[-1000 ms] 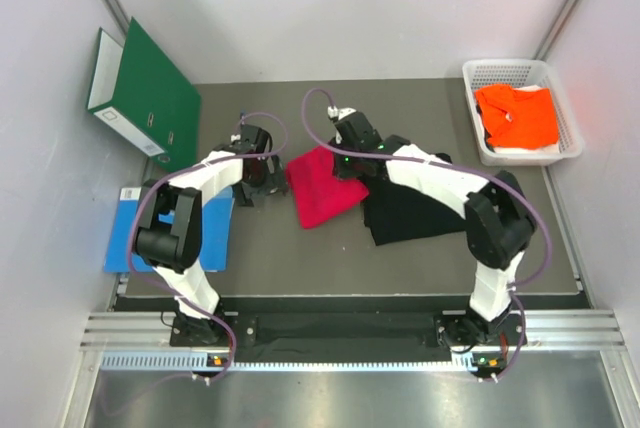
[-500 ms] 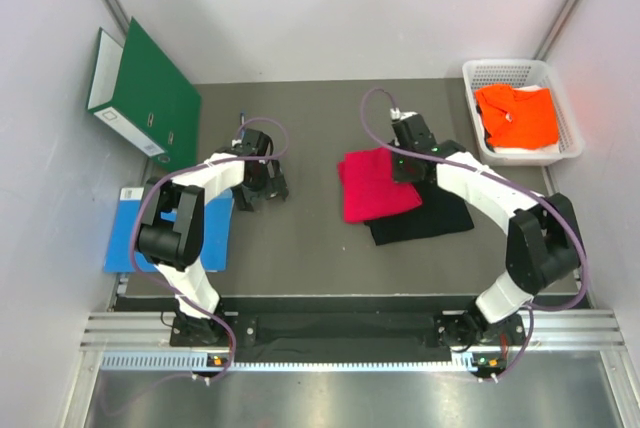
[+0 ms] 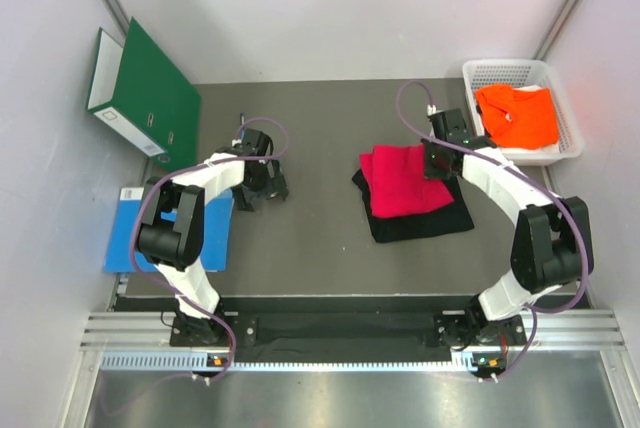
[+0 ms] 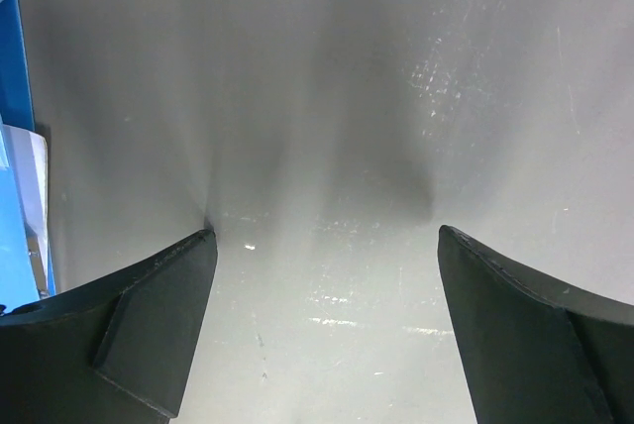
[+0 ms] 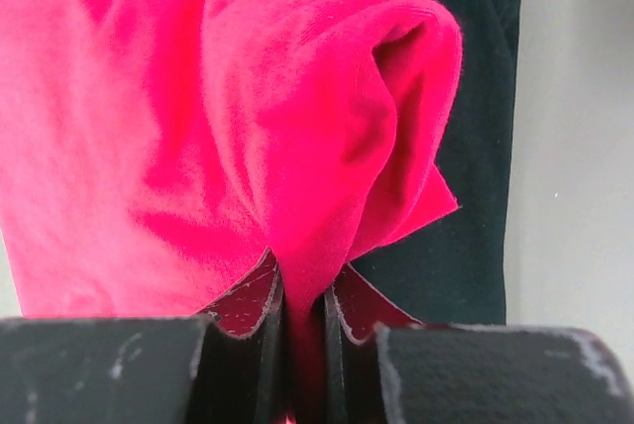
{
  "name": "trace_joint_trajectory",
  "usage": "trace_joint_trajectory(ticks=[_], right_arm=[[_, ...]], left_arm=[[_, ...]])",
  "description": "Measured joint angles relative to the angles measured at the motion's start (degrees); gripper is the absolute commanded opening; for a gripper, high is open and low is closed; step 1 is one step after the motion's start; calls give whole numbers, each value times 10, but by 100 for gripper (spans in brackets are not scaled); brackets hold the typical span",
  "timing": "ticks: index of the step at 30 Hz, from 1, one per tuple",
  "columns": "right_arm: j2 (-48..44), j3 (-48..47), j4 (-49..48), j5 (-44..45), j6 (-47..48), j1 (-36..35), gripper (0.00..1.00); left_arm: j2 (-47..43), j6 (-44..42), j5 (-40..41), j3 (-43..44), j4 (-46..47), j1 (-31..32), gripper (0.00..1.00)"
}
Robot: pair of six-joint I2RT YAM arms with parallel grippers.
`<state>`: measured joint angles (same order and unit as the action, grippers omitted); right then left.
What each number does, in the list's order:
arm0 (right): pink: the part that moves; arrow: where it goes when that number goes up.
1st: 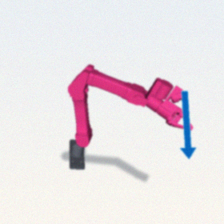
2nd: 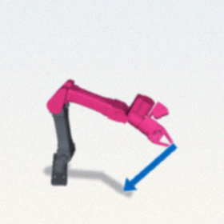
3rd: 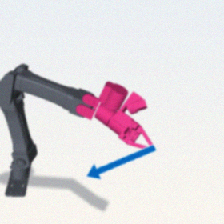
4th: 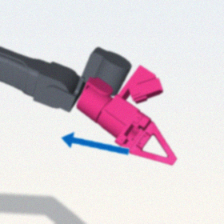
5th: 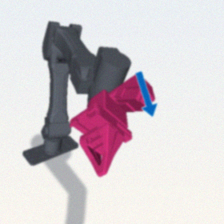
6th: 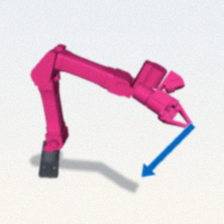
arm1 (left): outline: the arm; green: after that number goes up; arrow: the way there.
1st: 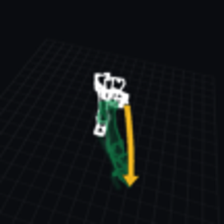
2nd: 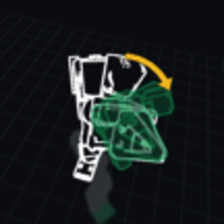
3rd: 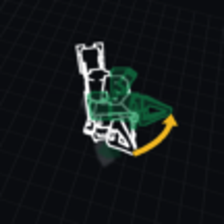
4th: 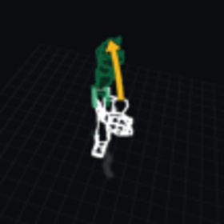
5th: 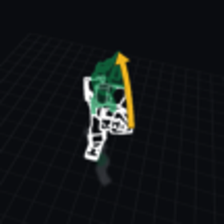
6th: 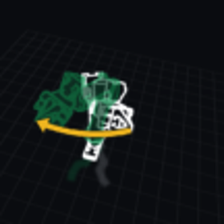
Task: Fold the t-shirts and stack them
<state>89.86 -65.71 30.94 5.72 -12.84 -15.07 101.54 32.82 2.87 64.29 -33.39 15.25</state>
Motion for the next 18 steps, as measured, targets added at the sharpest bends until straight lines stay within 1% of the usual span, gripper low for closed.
trace_joint_trajectory(ticks=[6, 18], right_arm=[[3, -1, 21, -24, 23, 15, 11], [61, -14, 75, -32, 39, 30, 13]], left_arm=[[3, 0, 0, 2, -1, 0, 98], [7, 0, 0, 5, -3, 3, 98]])
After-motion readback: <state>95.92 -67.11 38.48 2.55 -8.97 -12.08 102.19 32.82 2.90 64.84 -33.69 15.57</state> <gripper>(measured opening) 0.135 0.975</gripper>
